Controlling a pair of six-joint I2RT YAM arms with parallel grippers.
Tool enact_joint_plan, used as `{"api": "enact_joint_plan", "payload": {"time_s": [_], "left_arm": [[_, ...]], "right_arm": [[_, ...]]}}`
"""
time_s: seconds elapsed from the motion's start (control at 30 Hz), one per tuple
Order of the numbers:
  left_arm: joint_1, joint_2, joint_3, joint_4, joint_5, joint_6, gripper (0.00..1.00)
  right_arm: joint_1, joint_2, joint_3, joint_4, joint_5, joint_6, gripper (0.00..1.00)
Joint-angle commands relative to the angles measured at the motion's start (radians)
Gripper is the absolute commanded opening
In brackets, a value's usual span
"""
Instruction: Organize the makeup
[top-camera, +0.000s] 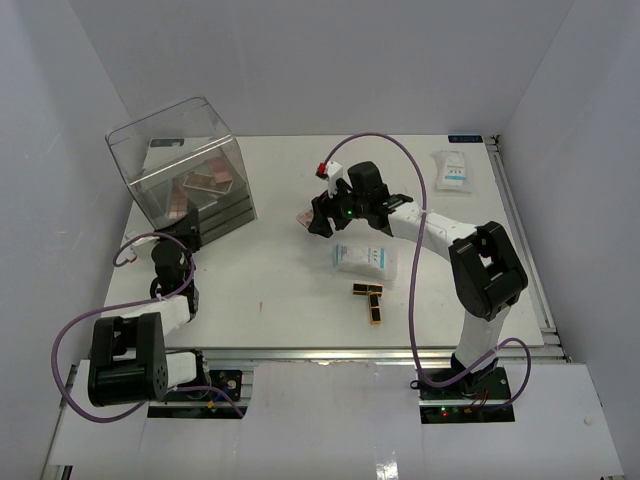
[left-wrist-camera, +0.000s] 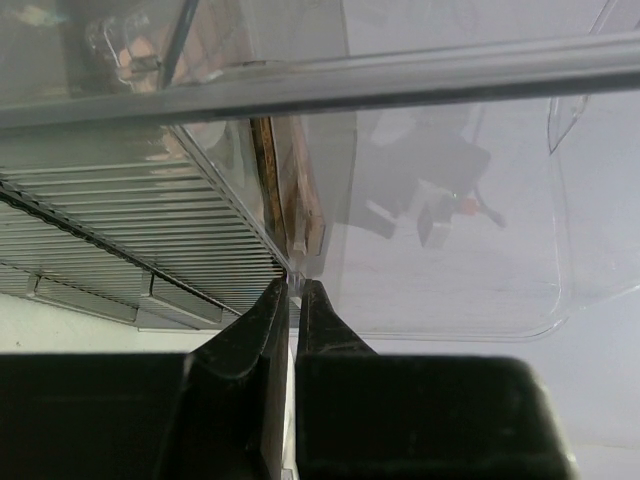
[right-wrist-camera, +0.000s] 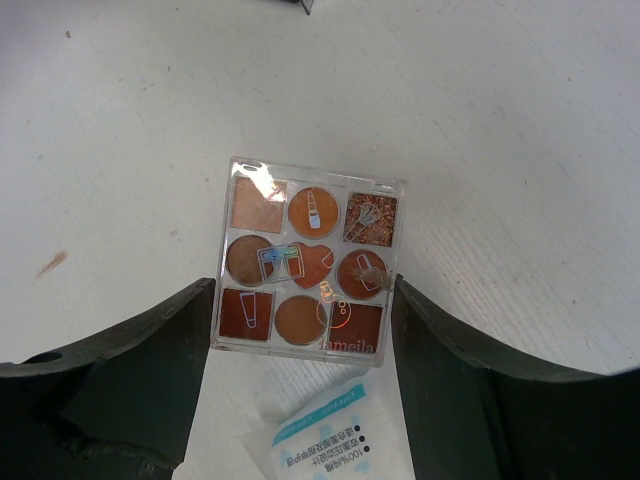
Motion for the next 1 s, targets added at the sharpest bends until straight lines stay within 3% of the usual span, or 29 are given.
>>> {"api": "enact_joint_plan", "payload": {"time_s": [0.0, 0.17, 0.53, 0.83, 0.97], "left_arm": [[0.001, -0.096, 0.024, 0.156, 0.038, 0.002, 0.00], [0.001, -0.120, 0.014, 0.106, 0.049, -0.016, 0.00], [0.001, -0.214, 0.090, -0.197, 0.036, -0.034, 0.02], [0.001, -0.223, 0.096, -0.201, 0.049, -0.036, 0.00], [0.001, -0.236, 0.101, -0.189, 0.062, -0.031, 0.00]], "right_arm": [[0.007, -0.003, 0.007, 0.037, -0.018, -0.012, 0.08], [0.008, -0.004, 0.006, 0.035, -0.015, -0.013, 0.08], [0.008, 0.002, 0.008, 0.035, -0.012, -0.013, 0.08], [0.017, 0.001, 0.011, 0.029, -0.015, -0.030, 0.08], [0.047, -0.008, 0.022, 0.018, -0.049, -0.111, 0.08]]}}
